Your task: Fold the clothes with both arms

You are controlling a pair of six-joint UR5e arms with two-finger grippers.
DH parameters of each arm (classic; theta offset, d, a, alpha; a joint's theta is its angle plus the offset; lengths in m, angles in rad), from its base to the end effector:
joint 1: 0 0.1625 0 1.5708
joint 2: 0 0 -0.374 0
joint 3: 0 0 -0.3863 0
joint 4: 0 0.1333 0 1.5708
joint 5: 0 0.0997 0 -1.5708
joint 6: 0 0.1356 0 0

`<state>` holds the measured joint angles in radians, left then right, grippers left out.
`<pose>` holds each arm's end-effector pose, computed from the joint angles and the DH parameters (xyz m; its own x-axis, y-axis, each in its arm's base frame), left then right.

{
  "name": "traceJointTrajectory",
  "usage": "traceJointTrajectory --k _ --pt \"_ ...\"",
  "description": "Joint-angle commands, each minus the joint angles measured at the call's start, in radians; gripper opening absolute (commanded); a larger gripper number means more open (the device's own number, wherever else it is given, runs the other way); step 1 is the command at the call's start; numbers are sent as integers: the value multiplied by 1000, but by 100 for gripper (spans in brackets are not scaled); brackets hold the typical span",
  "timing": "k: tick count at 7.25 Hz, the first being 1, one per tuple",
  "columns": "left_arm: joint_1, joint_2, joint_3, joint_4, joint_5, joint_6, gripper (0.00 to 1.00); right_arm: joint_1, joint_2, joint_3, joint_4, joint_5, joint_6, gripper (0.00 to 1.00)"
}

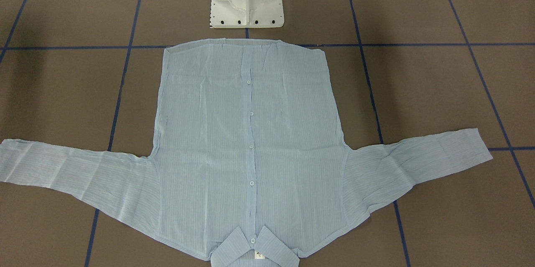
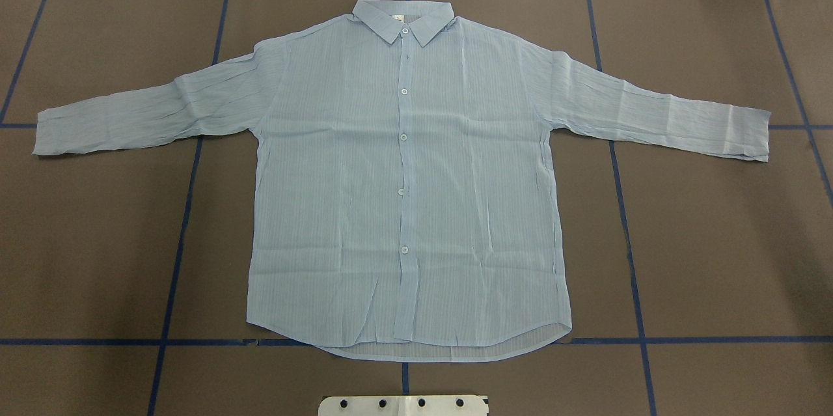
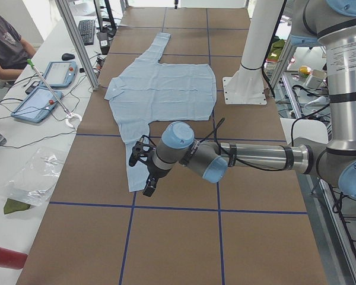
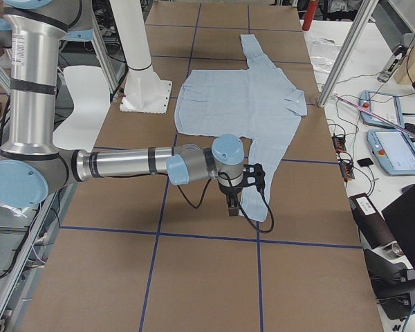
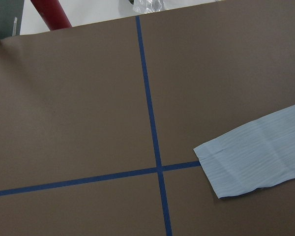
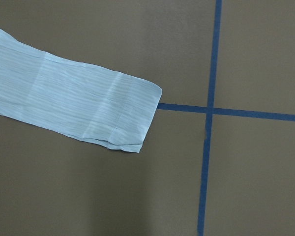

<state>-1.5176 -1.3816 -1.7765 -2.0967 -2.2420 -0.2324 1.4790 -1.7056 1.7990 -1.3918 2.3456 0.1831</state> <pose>-0.0246 -0.4581 0.5629 0.7548 0.1555 -0.6372 0.1318 0.9157 0.3796 -0.0036 -0.4580 0.5636 0.6988 -0.0741 0.7115 -0.0396 0.9891 0.1419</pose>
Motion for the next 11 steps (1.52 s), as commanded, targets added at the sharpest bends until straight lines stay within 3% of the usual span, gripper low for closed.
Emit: traceJointTrajectory --k 1,7,9,11 --pt "54 3 20 18 -19 4 100 27 -14 -1 -9 -32 -1 100" --pt "56 -1 39 6 -48 4 100 21 -11 -58 2 -11 -1 100" --pt "56 1 39 4 -48 5 100 -32 1 -63 2 30 22 100" --pt "56 3 37 4 -48 2 100 -83 120 -174 5 26 54 100"
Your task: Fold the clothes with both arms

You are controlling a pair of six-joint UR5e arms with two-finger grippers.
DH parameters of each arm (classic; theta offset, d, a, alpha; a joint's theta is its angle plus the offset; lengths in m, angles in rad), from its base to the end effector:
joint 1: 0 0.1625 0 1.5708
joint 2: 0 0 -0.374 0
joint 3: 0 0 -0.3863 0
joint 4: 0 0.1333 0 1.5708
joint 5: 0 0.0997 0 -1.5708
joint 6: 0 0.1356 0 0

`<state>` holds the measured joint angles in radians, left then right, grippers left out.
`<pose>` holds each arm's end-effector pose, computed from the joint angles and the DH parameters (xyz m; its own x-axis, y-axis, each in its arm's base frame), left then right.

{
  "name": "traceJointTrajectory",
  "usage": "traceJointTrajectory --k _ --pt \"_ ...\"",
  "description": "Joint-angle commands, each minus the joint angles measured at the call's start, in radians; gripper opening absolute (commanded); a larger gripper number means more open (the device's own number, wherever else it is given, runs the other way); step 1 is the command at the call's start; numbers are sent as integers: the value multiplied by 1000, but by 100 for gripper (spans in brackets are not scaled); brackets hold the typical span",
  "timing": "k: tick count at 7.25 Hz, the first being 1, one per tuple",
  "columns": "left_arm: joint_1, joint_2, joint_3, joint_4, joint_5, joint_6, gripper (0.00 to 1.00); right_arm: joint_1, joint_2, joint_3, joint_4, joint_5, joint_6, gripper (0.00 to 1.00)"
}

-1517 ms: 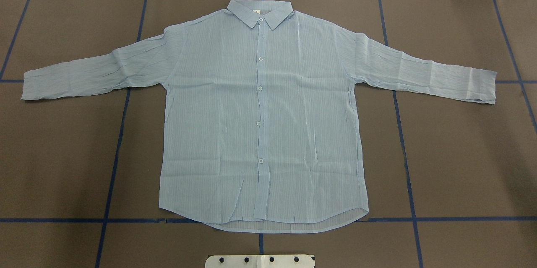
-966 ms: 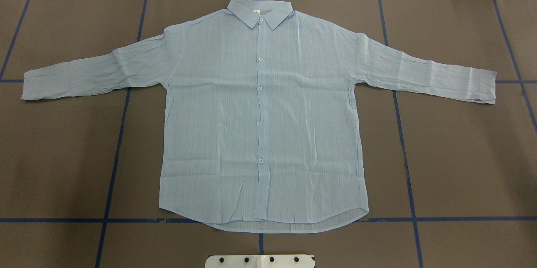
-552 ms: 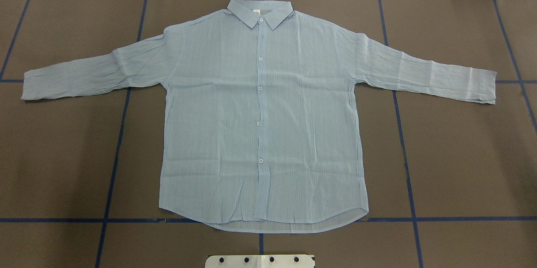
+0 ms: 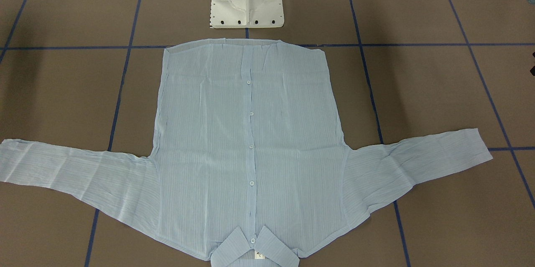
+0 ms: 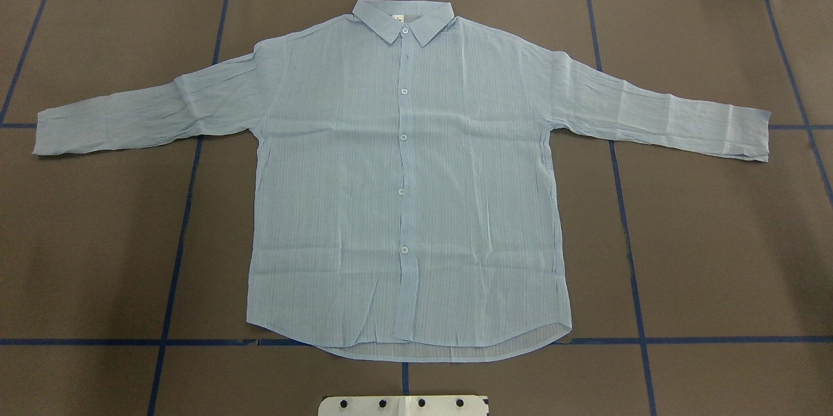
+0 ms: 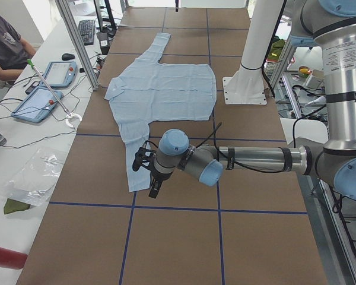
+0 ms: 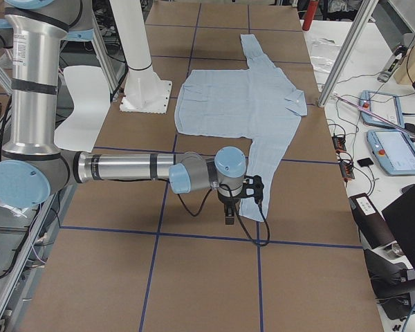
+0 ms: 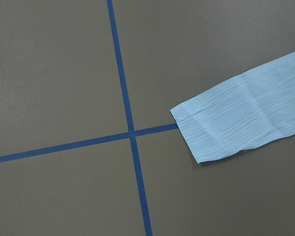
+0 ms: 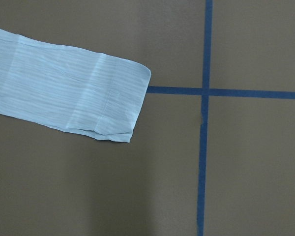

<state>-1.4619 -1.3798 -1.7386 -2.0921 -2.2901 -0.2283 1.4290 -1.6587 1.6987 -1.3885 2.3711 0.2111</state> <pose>0.0054 -0.4536 0.5806 0.7167 0.1868 -0.6719 0.0685 0.9399 0.3344 -0.0310 -0.4716 0.5897 0.6812 -0.0471 0.7306 -0.0050 0.9976 0.0689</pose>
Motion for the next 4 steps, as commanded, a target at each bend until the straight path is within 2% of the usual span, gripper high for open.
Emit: traceJointTrajectory --k 1,2,3,4 --pt "0 1 -1 0 0 -2 100 -39 173 -181 3 -1 34 100" --pt "1 -1 -1 1 -3 1 100 -44 253 -302 47 -1 36 100" --pt "2 -1 5 0 -52 -3 100 -64 301 -383 122 -3 66 99" --pt "2 -2 4 -2 -75 0 100 -100 312 -404 172 -6 127 95"
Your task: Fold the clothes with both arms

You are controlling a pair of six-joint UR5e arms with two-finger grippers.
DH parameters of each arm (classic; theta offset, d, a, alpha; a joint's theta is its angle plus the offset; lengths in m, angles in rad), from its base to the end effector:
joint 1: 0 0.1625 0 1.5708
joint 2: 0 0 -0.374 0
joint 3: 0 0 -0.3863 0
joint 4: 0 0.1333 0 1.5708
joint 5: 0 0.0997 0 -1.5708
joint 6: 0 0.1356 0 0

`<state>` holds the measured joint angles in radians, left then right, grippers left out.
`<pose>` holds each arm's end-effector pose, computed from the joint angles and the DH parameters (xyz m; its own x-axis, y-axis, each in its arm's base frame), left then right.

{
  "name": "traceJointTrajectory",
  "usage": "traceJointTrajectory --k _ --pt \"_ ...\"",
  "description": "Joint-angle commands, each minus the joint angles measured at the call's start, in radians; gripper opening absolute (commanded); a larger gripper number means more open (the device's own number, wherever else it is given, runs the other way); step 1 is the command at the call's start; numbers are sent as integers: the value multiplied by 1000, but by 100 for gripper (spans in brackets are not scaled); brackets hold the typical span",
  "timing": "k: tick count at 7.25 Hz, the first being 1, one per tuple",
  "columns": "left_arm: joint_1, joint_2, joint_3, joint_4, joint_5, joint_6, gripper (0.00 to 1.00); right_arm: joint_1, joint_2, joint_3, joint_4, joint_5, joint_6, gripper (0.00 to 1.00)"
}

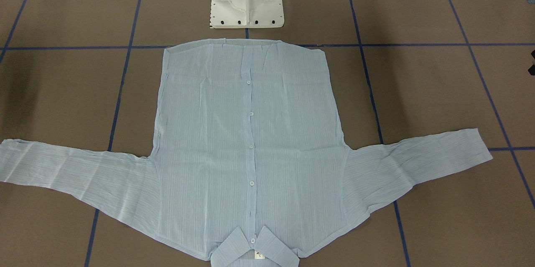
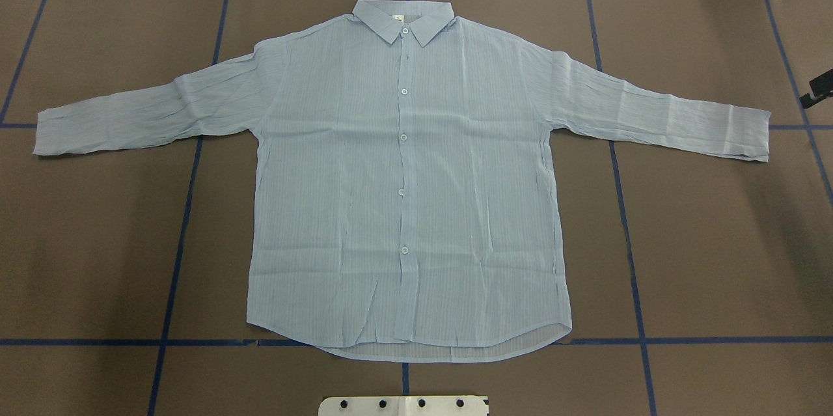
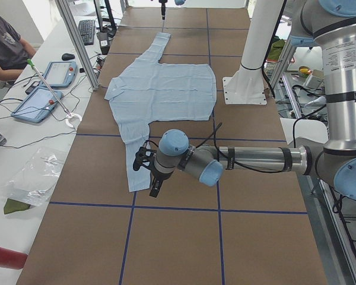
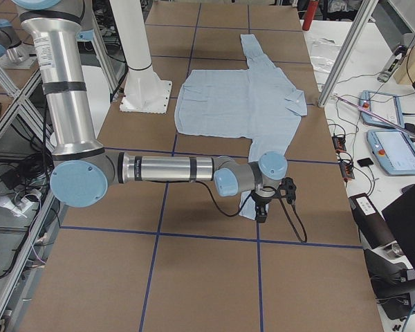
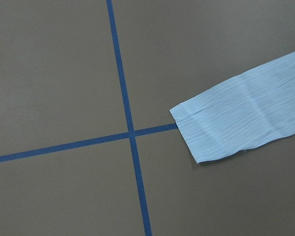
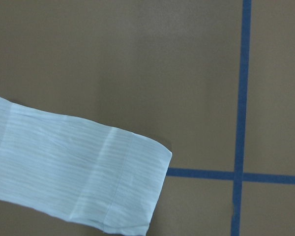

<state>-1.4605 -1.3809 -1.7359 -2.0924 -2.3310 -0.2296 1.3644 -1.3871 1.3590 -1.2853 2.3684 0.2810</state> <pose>0.0099 -0.4517 0.5782 0.6882 0.1967 -0.6983 0.0615 0.9433 0.3263 -0.0823 -0.5702 0.6073 0.6759 -0.0464 0.7356 0.0112 0.9986 0.0526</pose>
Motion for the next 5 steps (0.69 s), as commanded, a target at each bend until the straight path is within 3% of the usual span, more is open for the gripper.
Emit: traceJointTrajectory --k 1,2,5 --pt "2 -7 4 -11 -37 1 100 -75 49 -76 107 -59 64 89" --pt "3 -15 7 -23 -37 -1 100 -99 83 -121 132 -123 64 83" --pt "5 -12 24 -28 -60 -2 100 -105 83 -219 257 -126 64 79"
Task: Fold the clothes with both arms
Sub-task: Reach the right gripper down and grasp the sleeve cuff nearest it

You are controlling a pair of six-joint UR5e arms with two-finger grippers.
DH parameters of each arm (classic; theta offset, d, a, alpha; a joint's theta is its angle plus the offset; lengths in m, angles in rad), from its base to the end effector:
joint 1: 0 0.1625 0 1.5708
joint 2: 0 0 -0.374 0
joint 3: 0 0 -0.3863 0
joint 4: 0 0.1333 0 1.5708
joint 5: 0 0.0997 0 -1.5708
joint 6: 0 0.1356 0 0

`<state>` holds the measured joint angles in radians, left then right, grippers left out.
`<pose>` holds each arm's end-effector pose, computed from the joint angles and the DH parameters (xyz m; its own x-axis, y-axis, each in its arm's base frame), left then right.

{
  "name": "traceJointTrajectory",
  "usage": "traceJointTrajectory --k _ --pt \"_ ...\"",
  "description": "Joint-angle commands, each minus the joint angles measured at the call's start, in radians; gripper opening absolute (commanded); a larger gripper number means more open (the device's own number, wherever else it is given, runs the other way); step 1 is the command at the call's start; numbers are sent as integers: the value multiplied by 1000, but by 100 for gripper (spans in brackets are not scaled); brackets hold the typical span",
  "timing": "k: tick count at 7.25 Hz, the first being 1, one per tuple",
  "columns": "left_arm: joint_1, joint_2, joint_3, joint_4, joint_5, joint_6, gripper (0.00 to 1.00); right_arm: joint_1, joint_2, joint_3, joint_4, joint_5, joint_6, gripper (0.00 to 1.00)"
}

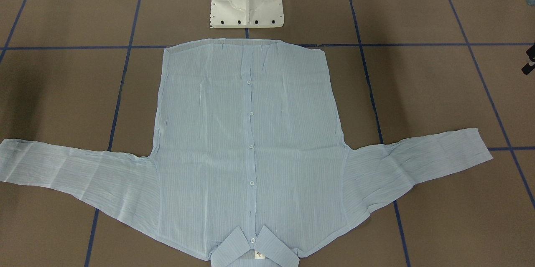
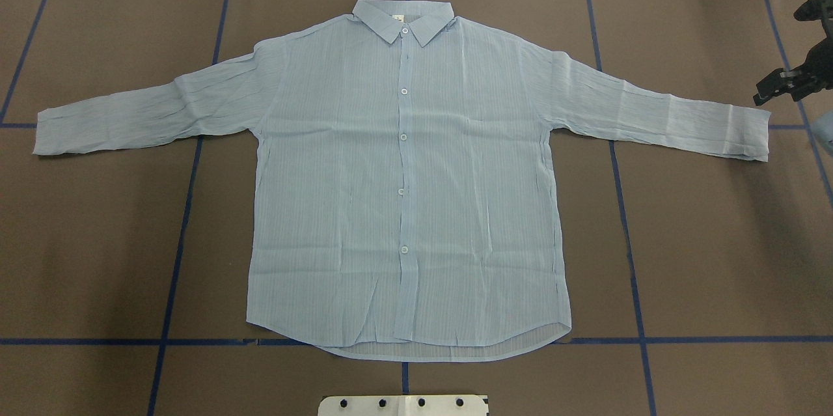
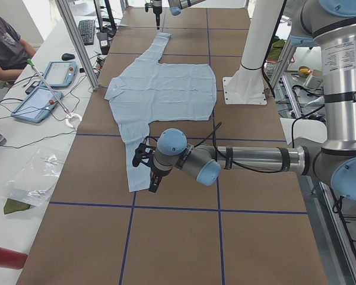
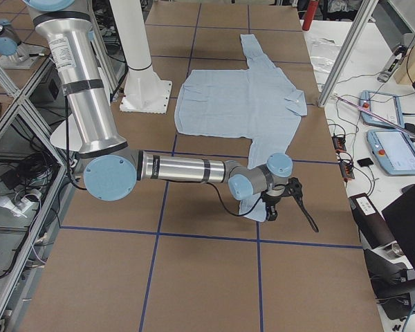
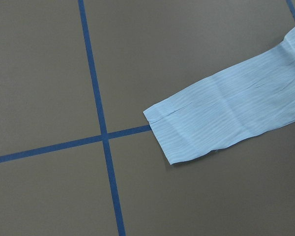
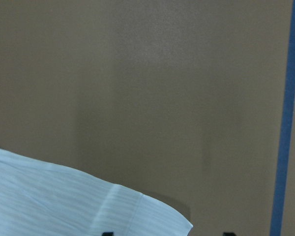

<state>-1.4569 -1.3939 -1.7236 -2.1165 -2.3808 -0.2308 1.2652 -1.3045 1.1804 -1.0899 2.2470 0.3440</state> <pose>0.0167 -0.4545 0.5714 0.6495 0.2283 -0.7253 0.0514 0.9385 0.3414 -0.1380 -0.5983 0.6354 0.7334 -0.1158 0.6699 0.0367 0.9907 0.1310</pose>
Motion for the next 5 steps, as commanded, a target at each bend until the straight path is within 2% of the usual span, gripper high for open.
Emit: traceJointTrajectory --k 1,5 --pt "1 0 15 -3 -6 1 100 -7 -2 -42 64 -1 1 79" --pt "1 0 16 -3 -3 5 100 -42 2 -67 64 -18 0 71"
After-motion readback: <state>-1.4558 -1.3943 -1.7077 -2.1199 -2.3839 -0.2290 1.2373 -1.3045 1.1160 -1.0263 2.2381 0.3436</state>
